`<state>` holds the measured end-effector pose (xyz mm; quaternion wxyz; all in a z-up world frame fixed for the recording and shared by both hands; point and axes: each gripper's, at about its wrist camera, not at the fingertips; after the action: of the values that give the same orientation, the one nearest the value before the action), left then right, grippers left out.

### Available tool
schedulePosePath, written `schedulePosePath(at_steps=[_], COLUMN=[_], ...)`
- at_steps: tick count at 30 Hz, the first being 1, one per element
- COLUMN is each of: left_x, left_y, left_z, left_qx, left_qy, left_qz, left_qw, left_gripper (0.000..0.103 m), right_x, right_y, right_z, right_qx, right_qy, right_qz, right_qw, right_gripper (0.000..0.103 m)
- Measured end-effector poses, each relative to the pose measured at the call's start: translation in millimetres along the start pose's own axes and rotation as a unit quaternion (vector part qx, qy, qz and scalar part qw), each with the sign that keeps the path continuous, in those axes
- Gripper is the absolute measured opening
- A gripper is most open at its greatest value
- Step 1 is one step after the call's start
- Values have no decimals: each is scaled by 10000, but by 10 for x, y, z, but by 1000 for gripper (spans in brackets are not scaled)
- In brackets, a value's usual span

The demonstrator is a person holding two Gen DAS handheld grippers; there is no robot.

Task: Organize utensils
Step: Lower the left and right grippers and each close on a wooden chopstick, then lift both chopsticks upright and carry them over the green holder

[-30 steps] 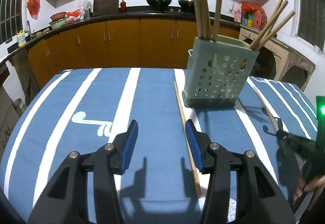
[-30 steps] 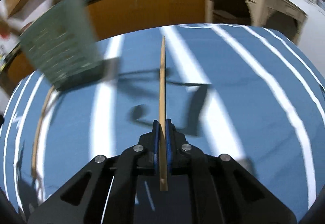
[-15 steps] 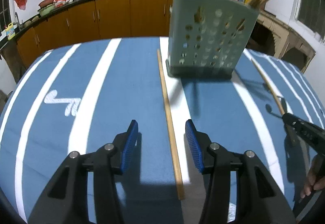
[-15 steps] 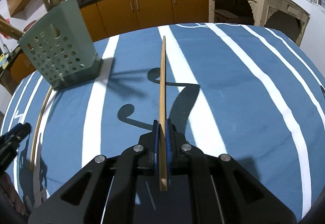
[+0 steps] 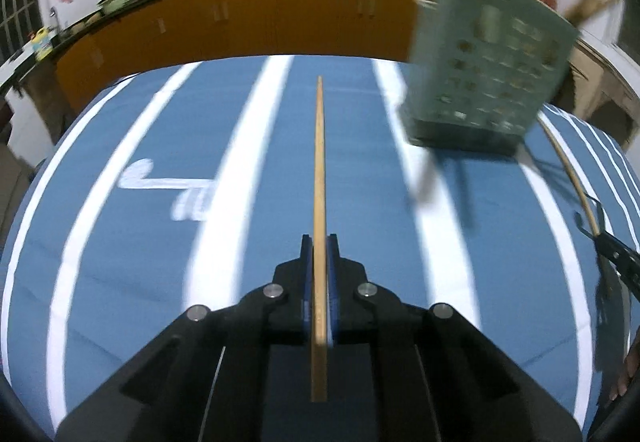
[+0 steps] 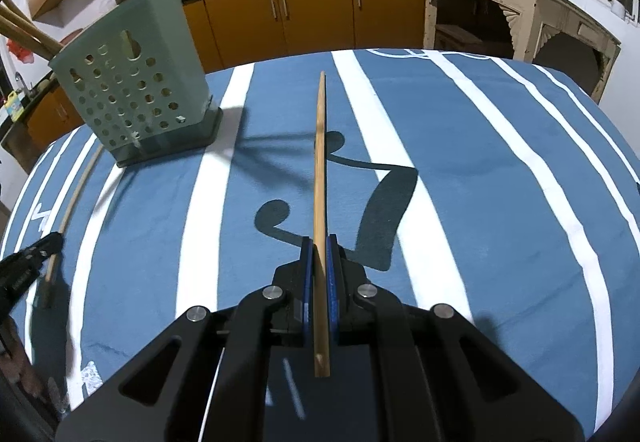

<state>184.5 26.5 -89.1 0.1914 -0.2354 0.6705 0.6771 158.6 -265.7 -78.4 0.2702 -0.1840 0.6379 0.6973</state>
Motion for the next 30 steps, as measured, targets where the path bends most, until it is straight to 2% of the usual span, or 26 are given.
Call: schedulePosePath(at_steps=[6,11,22,30], left_x=[10,17,61,89], left_y=[24,33,53,73], left_z=[100,70,56,65], left_qx=[27,40,48,106], left_qy=[-97,-145,-104,-82], left_qz=[-21,-31,-26,-22], left_qw=[9999,9999,9999,9999], left_gripper=[10,15,16,8], right_x=[23,28,77,83], right_y=[3,8,41,42], right_z=[40,27,13,13], right_qx=[83,55,18,-23], right_qy=[68,41,27,47], right_qz=[-46,-45,-40,-35], right_qw=[9999,10000,10000,10000], right_gripper=[8,8,8,8])
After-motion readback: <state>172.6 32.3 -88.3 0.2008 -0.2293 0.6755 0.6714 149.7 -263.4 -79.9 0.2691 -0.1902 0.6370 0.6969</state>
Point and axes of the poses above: each gripper's, at about its wrist camera, not at the fingertips, and y roughly against the way its jaws point, z to its left, x to its underside, and after that the axes turned 3 degrees about z, right-handed
